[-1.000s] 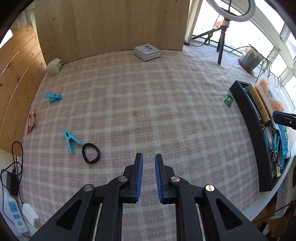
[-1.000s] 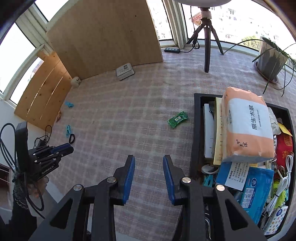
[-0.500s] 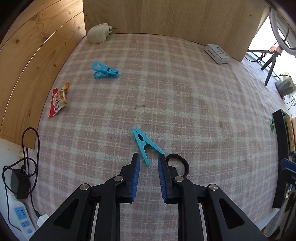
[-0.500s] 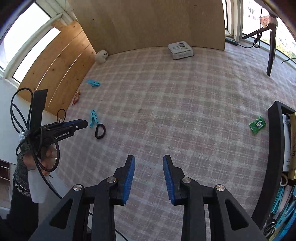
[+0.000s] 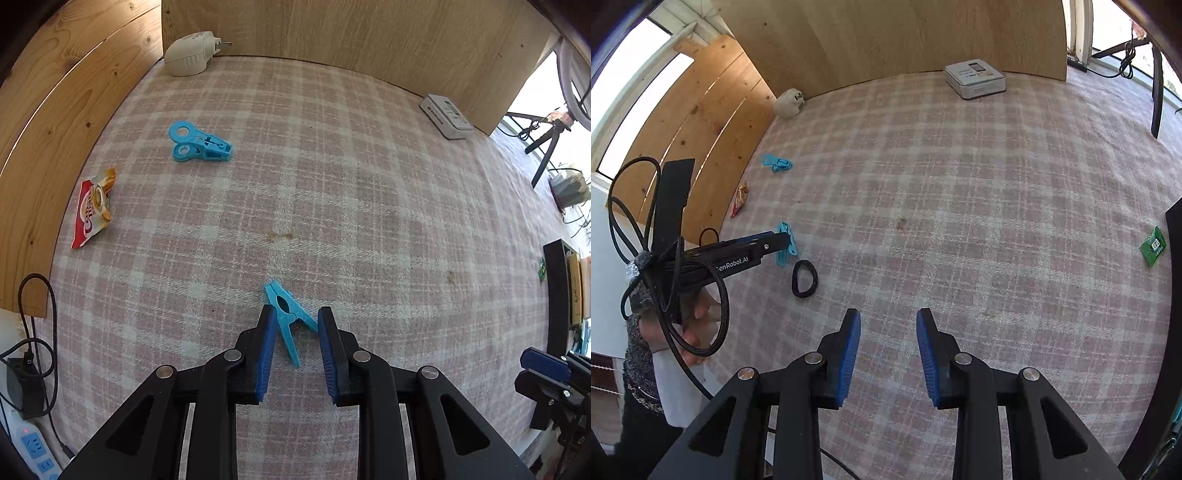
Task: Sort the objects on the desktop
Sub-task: 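Grasp the blue clothespin with the left tool while the right tool grasps the black hair tie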
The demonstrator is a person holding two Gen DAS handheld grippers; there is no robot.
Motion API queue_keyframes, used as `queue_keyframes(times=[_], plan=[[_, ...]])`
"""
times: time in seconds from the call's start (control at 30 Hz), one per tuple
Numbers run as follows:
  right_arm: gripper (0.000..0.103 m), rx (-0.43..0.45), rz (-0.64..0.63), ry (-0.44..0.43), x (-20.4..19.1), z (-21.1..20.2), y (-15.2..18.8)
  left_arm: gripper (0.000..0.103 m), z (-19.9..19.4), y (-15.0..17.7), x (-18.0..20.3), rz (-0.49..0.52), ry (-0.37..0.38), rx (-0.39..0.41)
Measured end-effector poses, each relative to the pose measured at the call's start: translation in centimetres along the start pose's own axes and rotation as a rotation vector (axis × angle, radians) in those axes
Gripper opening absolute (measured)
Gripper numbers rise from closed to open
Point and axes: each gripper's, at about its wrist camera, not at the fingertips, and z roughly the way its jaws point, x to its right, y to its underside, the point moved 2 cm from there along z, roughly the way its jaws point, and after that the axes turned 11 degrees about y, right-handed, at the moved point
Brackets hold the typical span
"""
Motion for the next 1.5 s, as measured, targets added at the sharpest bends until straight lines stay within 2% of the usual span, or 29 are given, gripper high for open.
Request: queue_keyframes(times=[0.17, 0.47, 0.63, 0.73, 0.8, 0.87, 1.03, 1.27, 1.5], plan=[[0.028, -0.014, 0.005, -0.006, -1.0, 0.9, -0.7, 0.031, -0.1, -0.6, 0.1, 0.002, 0.006, -0.007], [0.028, -0.018, 0.015, 0.004, -1.1, 1.4, -1.5, 0.031, 0.8, -1.0, 0.9, 0.035, -0.044, -0.027], [0.028, -0.027, 0.025, -0.006, -1.3, 2.0, -1.8, 0.031, 1.3, -0.4, -0.9, -0.011, -0.035, -0.053], [0.028, -0.032, 0.019, -0.009, -1.7, 2.4, -1.9, 0.030, 1.3, -0.1, -0.9, 0.005, -0.040, -0.043], [0.028, -0.035, 0.013, -0.008, -2.0, 2.6, -2.0, 0.018, 1.3, 0.1, -0.8, 0.016, -0.050, -0.038], [0.028, -0.040, 0.006, -0.011, -2.6, 2.9, -2.2, 0.013, 0.9, 0.4, -1.2, 0.011, -0.051, -0.032], [0.028, -0.051, -0.022, -0.015, -4.1, 3.8, -2.6, 0.013, -0.1, 1.5, -2.9, 0.007, -0.075, -0.008], [0.028, -0.093, -0.092, -0.028, -7.4, 6.2, -3.2, 0.013, -1.9, 3.6, -5.5, -0.044, -0.067, 0.018], [0.027, -0.115, -0.146, 0.002, -9.9, 8.3, -3.9, 0.013, -3.3, 5.6, -7.2, -0.081, -0.062, 0.040]])
